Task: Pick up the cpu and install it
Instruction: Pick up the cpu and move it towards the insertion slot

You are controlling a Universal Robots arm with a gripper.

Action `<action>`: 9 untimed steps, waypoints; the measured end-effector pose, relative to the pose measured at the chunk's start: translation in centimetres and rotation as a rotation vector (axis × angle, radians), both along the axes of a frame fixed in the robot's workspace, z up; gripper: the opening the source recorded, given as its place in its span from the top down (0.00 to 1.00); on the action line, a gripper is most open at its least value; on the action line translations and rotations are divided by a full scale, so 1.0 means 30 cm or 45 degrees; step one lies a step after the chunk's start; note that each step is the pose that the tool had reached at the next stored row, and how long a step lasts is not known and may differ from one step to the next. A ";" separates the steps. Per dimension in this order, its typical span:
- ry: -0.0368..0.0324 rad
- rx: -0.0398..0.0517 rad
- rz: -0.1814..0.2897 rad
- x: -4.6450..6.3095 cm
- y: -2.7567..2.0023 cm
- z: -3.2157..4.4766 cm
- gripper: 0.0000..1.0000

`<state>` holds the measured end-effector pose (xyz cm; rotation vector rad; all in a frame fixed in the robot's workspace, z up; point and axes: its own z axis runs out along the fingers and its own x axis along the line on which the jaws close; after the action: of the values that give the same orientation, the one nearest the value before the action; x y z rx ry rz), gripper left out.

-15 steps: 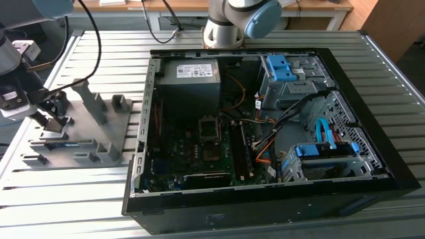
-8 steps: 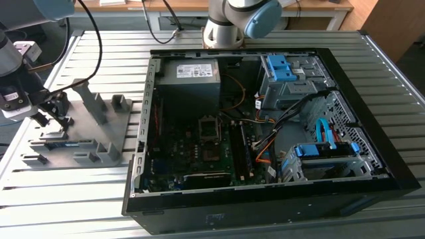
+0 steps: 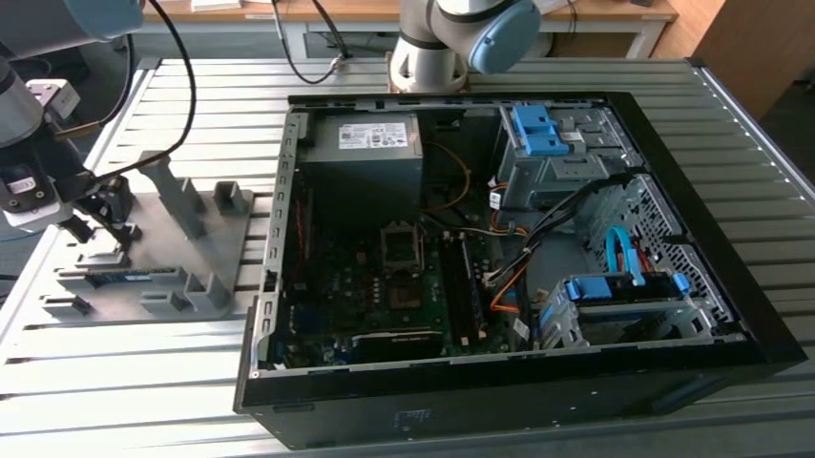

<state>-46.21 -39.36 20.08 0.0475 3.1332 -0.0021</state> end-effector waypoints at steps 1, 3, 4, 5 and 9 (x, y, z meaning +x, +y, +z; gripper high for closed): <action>0.0000 0.000 0.000 0.000 0.000 0.000 0.47; 0.0001 0.000 0.000 0.000 0.000 0.000 0.46; 0.0000 0.000 0.000 0.000 0.000 0.000 0.46; 0.0000 0.000 0.000 0.000 0.000 0.000 0.40; 0.0000 0.001 0.002 -0.001 -0.006 -0.001 0.40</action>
<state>-46.23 -39.55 20.05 0.0445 3.1333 -0.0010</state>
